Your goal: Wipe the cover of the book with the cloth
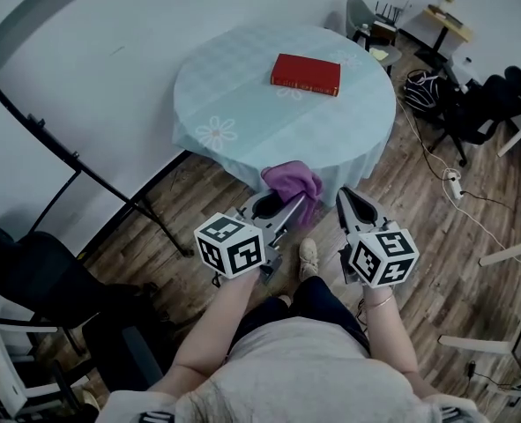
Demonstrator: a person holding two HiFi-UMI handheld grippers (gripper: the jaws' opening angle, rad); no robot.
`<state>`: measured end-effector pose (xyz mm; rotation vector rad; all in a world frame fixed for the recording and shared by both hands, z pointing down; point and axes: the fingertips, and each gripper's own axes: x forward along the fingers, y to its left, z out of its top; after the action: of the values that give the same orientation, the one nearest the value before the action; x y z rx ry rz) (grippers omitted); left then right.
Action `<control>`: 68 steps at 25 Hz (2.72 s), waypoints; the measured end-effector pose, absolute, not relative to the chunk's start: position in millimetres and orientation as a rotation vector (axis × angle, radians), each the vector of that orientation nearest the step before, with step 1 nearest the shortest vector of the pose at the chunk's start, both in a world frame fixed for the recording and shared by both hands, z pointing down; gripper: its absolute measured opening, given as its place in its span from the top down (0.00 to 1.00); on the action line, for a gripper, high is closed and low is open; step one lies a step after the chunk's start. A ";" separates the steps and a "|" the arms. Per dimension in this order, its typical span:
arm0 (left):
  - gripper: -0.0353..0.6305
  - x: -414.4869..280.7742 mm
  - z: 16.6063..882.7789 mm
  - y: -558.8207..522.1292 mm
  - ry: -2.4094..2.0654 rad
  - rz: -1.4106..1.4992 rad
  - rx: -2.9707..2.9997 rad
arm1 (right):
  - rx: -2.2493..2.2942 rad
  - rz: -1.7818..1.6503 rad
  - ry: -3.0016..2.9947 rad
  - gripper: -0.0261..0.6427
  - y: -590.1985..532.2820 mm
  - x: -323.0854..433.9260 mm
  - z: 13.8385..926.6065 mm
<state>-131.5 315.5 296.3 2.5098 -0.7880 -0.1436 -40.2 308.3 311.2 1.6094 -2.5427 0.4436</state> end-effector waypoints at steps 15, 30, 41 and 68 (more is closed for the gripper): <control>0.78 -106.0 302.7 179.0 -0.838 -0.139 2.476 | 1.526 0.487 -2.556 0.92 164.5 -21.9 322.0; 0.78 -59.0 301.6 51.1 -0.921 -0.145 2.440 | 1.409 0.446 -2.594 0.93 34.0 28.0 318.7; 0.78 -23.0 313.6 17.3 -0.908 -0.110 2.441 | 1.381 0.439 -2.605 0.93 -3.3 53.0 328.6; 0.78 -26.6 327.3 -42.6 -0.860 -0.073 2.392 | 1.462 0.555 -2.544 0.93 -57.5 64.1 348.5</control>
<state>-26.6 -42.6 327.3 2.3923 -0.8600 -0.0726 64.1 -57.5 348.5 1.4618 -2.5442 0.5551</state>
